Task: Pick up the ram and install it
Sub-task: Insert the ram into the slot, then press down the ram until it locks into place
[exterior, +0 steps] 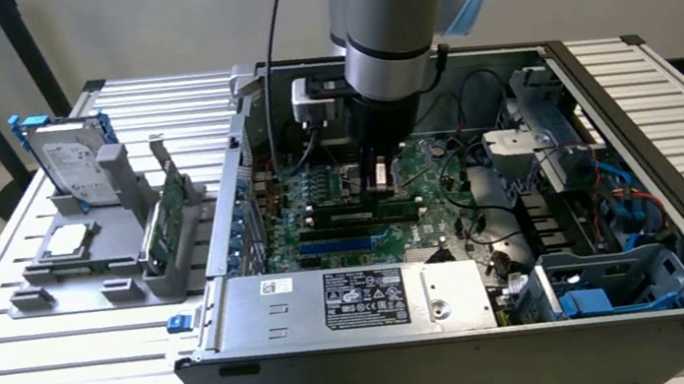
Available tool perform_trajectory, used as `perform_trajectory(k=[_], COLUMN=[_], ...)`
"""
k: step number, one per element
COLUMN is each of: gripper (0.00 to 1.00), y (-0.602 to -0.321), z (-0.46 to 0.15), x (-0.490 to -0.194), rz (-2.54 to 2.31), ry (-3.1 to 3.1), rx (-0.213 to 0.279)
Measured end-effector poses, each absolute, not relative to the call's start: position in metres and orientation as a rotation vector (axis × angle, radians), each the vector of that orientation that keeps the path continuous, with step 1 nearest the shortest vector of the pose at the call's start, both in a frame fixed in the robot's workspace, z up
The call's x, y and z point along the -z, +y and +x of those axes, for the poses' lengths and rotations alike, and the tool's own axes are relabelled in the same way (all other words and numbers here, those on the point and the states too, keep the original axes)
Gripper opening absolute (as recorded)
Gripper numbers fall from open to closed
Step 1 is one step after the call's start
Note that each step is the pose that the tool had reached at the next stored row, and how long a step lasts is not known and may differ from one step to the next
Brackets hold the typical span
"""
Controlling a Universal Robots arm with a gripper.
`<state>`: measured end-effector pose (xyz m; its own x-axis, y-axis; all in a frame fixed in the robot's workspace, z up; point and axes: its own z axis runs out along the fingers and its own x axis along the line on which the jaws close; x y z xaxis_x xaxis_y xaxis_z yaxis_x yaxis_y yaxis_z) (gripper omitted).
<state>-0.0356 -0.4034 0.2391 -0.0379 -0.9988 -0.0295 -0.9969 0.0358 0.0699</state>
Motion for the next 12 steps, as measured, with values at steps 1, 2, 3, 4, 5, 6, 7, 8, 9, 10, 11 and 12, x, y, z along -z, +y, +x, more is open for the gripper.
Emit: perform_trajectory(k=[1, 2, 3, 4, 5, 6, 7, 8, 9, 10, 11, 12], gripper=[0.22, 0.22, 0.20, 0.13, 0.13, 0.11, 0.11, 0.11, 0.11, 0.11, 0.11, 0.11], y=[-0.4034, -0.4034, -0.4034, -0.4034, -0.4034, -0.4034, -0.4034, -0.4034, -0.4034, -0.4034, -0.4034, -0.4034], z=[-0.0356, -0.0356, -0.0356, -0.0356, -0.0356, -0.0356, -0.0356, -0.0356, -0.0356, -0.0356, -0.0356, -0.0356], x=[-0.2409, -0.2427, -0.2442, -0.2453, -0.2454, -0.2454, -0.2454, -0.2454, -0.2454, -0.2454, -0.2454, -0.2454], rz=[2.161, 2.161, 2.162, 2.162, 2.163, 2.163, 2.163, 2.163, 2.163, 2.163, 2.163, 2.163], ry=[-2.241, -2.241, -2.241, -2.241, -2.242, -2.242, -2.242, -2.242, -2.242, -2.242, -2.242, -2.242], rx=[0.111, 0.112, 0.113, 0.114, 0.115, 0.115, 0.115, 0.115, 0.115, 0.115, 0.115, 0.115])
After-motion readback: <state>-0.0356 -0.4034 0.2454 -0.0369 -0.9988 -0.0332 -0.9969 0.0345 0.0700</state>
